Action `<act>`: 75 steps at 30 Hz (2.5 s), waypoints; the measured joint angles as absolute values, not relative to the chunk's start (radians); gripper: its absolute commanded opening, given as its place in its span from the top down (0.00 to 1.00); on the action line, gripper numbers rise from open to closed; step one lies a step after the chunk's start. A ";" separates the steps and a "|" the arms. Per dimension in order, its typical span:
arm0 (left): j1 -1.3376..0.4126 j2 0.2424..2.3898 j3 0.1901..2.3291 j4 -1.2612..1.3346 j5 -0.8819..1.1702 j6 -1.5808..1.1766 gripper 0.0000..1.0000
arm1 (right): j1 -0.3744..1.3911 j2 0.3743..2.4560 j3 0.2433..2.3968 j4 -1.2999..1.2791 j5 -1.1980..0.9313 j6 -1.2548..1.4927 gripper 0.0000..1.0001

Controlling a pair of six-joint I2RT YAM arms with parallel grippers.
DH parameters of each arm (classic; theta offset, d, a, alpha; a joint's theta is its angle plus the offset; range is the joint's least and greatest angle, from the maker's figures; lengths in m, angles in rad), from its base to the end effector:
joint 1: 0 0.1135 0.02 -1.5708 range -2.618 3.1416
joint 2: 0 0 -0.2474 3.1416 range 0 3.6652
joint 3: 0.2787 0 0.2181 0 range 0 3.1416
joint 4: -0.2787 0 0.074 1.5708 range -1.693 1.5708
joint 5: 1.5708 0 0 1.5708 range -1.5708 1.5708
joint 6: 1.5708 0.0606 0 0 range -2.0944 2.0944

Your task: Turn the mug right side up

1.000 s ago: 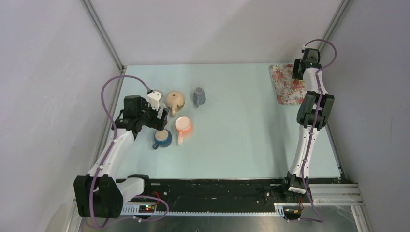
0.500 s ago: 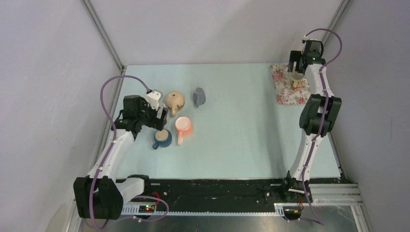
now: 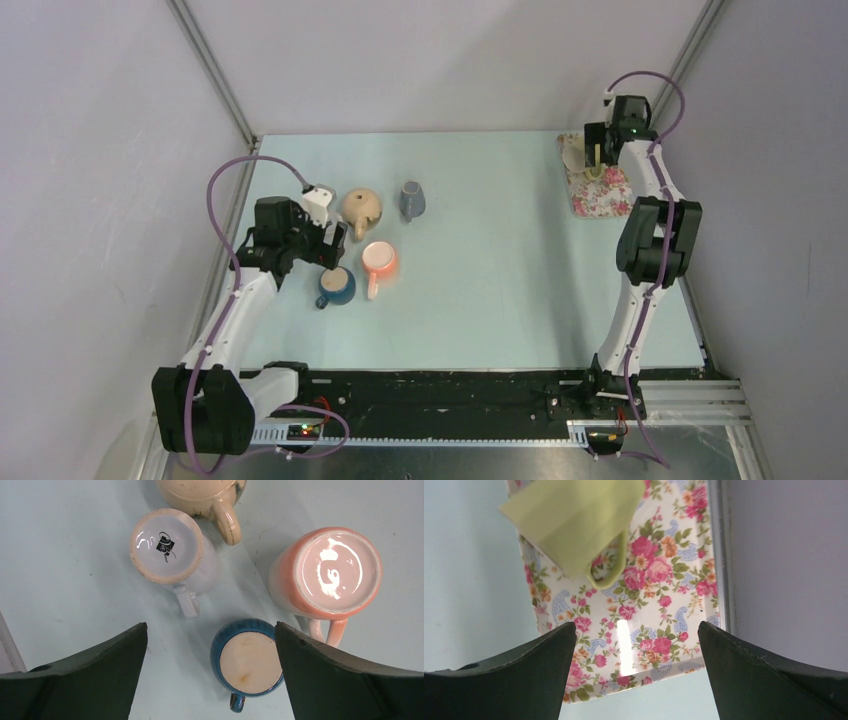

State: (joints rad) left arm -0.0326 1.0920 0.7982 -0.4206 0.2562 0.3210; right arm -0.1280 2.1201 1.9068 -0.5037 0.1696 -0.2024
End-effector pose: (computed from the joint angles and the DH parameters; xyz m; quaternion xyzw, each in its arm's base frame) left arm 0.2237 -0.0227 0.2429 0.2109 0.8789 -0.0558 0.4243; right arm 0.4625 -0.0698 0.2509 0.0013 0.9077 -0.1439 0.3943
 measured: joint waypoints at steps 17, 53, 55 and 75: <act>-0.032 1.146 0.798 -0.419 0.229 0.323 0.00 | -0.046 2.179 1.671 -0.273 0.167 -0.694 0.21; -0.032 1.212 0.798 -0.405 0.183 0.333 0.00 | -0.071 2.487 2.181 -0.568 -0.105 -0.576 0.40; -0.032 1.212 0.798 -0.405 0.182 0.333 0.00 | -0.069 2.487 2.181 -0.559 -0.087 -0.565 0.38; -0.032 1.213 0.798 -0.405 0.178 0.333 0.00 | 0.112 2.414 2.162 -0.355 0.343 -0.449 0.27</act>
